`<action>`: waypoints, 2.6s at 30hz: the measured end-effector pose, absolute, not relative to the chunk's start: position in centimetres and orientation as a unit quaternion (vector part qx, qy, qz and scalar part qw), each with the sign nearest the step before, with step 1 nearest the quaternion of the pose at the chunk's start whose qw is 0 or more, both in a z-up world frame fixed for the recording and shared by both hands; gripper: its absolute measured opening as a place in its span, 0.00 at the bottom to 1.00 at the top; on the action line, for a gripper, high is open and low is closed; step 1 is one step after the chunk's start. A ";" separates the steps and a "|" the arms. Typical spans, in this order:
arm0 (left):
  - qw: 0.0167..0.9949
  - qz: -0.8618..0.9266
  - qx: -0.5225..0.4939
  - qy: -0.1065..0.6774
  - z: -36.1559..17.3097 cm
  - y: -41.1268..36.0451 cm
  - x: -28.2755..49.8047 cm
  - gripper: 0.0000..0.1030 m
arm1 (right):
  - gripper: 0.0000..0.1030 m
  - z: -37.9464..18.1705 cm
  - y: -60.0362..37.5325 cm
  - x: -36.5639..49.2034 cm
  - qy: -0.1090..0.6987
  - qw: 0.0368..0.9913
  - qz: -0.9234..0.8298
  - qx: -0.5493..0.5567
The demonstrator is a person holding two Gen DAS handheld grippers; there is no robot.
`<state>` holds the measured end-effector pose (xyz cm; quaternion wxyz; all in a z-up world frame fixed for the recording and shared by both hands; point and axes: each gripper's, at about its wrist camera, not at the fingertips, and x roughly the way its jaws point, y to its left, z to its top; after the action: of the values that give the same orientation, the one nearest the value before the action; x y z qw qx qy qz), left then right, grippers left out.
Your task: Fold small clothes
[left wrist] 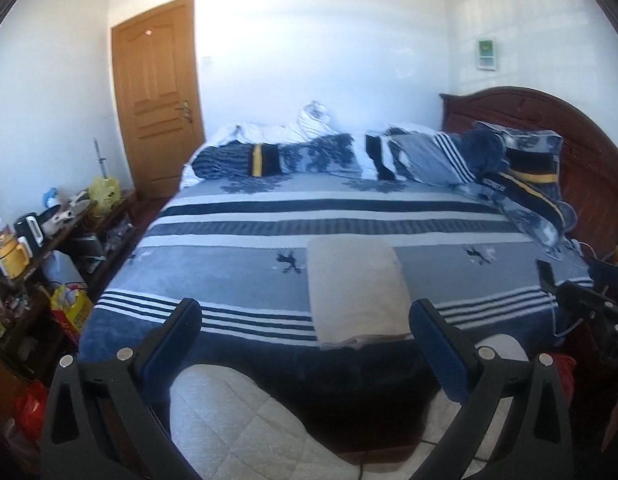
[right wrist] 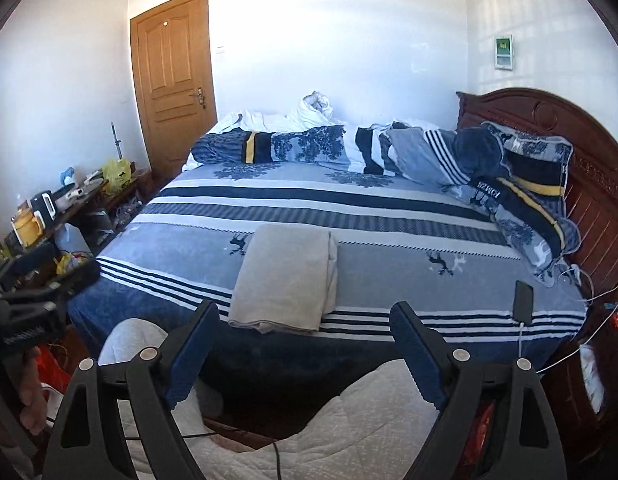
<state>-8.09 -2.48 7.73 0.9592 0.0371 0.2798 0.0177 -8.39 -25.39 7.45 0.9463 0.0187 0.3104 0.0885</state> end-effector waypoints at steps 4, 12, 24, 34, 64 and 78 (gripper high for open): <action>0.956 0.009 0.042 0.291 7.4 -3.0 -8.0 1.00 | 0.87 6.6 -25.7 -7.3 0.324 0.942 0.083 0.023; 0.952 0.011 0.044 0.301 7.2 -3.4 -8.1 1.00 | 0.88 5.7 -26.2 -6.8 0.339 0.937 0.076 0.040; 0.953 0.010 0.038 0.300 7.5 -3.1 -8.5 1.00 | 0.88 5.6 -25.4 -7.0 0.339 0.937 0.078 0.033; 0.954 0.010 0.033 0.298 7.9 -3.1 -8.9 1.00 | 0.88 5.7 -25.0 -7.4 0.334 0.939 0.076 0.027; 0.948 -0.006 0.035 0.316 7.6 -4.7 -8.7 1.00 | 0.87 5.7 -24.6 -7.5 0.333 0.940 0.074 0.019; 0.948 -0.006 0.037 0.315 7.5 -4.8 -8.8 1.00 | 0.88 5.7 -24.6 -7.1 0.335 0.939 0.075 0.017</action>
<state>-8.78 -4.83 7.51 0.9482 0.0369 0.3154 -0.0056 -7.11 -24.65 5.72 0.9390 0.0172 0.3351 0.0747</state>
